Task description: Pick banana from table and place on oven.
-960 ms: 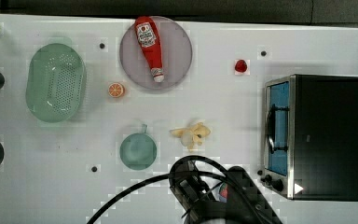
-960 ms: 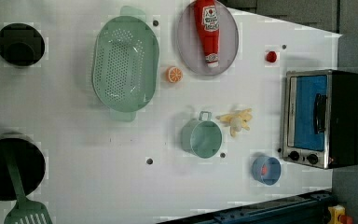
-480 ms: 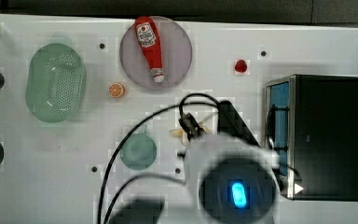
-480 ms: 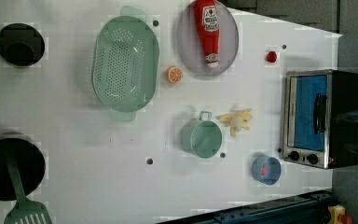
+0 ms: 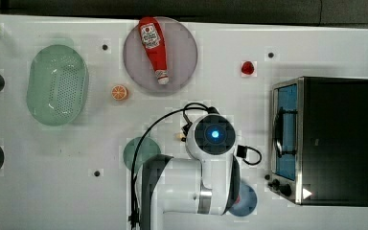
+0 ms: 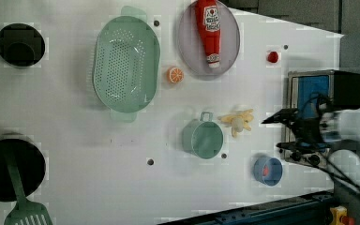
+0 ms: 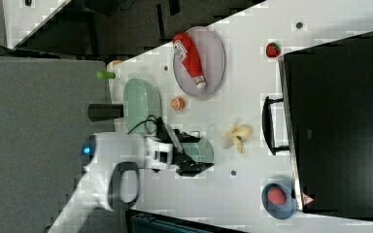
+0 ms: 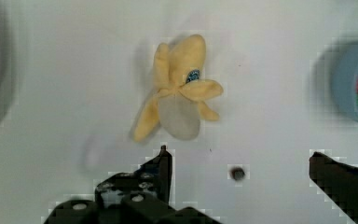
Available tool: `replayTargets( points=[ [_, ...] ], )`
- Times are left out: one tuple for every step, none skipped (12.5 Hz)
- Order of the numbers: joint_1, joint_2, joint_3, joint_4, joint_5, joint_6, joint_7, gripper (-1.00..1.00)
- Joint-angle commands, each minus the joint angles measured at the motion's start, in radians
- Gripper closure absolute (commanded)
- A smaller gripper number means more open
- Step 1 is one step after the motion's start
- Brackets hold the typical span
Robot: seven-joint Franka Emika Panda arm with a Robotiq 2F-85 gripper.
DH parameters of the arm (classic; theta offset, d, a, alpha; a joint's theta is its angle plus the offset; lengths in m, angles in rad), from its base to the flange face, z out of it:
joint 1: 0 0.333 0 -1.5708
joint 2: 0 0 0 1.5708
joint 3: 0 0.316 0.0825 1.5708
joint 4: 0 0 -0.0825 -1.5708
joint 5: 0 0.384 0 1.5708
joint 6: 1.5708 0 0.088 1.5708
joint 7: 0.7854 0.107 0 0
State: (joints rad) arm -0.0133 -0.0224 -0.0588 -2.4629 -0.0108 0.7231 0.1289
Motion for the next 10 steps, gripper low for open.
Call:
replayTargets(
  points=[
    [-0.001,0.035,-0.009,0.03,-0.019,0.124,0.027,-1.0],
    [-0.001,0.078,-0.013,0.026,-0.019,0.166,0.027,-1.0],
    [-0.001,0.119,-0.016,0.024,-0.019,0.208,0.027,-1.0],
    [-0.001,0.161,-0.018,0.023,-0.019,0.25,0.027,-1.0],
    [-0.002,0.201,-0.018,0.022,-0.019,0.29,0.027,-1.0],
    [-0.003,0.239,-0.018,0.021,-0.019,0.332,0.027,-1.0],
    [-0.003,0.277,-0.018,0.019,-0.018,0.373,0.027,-1.0],
    [-0.003,0.31,-0.018,0.015,-0.018,0.414,0.027,-1.0],
    [-0.003,0.338,-0.018,0.011,-0.018,0.451,0.027,-1.0],
    [-0.004,0.361,-0.018,0.006,-0.018,0.486,0.027,-1.0]
  ],
)
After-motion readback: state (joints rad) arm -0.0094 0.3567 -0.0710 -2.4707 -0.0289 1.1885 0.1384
